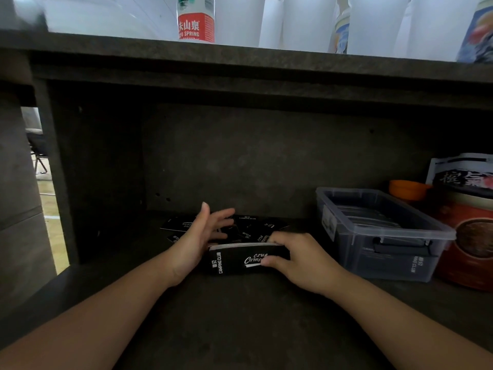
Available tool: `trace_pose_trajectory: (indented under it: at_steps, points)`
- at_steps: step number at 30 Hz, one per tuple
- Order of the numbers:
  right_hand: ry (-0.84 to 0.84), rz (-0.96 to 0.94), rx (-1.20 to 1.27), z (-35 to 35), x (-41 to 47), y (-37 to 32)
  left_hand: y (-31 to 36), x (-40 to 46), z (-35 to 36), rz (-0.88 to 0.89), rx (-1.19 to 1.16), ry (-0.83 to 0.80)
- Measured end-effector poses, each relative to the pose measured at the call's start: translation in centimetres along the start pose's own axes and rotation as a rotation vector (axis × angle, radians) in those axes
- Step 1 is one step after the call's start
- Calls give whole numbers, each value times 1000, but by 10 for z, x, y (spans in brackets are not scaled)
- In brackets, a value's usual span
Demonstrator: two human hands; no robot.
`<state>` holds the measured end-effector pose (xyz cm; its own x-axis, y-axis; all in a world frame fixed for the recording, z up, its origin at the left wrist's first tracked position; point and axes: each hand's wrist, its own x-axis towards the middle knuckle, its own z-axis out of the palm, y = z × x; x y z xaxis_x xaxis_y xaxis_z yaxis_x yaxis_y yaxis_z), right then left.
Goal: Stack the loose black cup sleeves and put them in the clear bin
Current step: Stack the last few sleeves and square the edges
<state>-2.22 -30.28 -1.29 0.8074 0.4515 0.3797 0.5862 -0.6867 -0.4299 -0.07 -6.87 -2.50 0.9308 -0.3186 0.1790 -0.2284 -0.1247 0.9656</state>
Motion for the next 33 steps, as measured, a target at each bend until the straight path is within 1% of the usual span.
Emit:
trace_pose_trajectory:
  at_steps: [2,3,4,6,7,8,10,12,15,18,21,25,28,31,33]
  points:
    - [-15,11,1,-4,-1,2,2,-1,-3,32,141,42]
    - [-40,11,13,-5,-1,2,2,-1,-4,37,253,47]
    - [-70,5,32,-6,-1,3,3,-1,-6,38,395,20]
    - [-114,-11,77,-7,-3,3,0,-2,-6,20,706,-88]
    - [-122,-20,97,-7,-3,3,-1,-2,-7,11,807,-136]
    - [-124,-30,112,-7,-3,3,-3,-2,-8,1,860,-171]
    - [-117,-41,124,-6,-4,2,-4,0,-6,-12,908,-217]
    - [-106,-44,129,-6,-4,3,-4,3,-4,-25,973,-210]
    - [-108,-35,147,-5,-4,4,-5,6,-9,-110,1054,-44]
    - [-111,-28,158,-4,-4,3,-8,8,-19,-70,1060,172]
    - [-92,-19,178,-2,-4,3,-11,6,-21,-134,1102,244]
    - [-77,-25,168,0,-5,1,-10,5,-15,-204,1142,236]
    - [-76,-26,129,-2,-5,0,-6,3,-10,-222,1160,168]
    - [-72,-23,101,-5,-5,0,-5,2,-3,-172,1194,78]
    - [-58,-17,89,-8,-6,2,-5,3,-4,-115,1106,13]
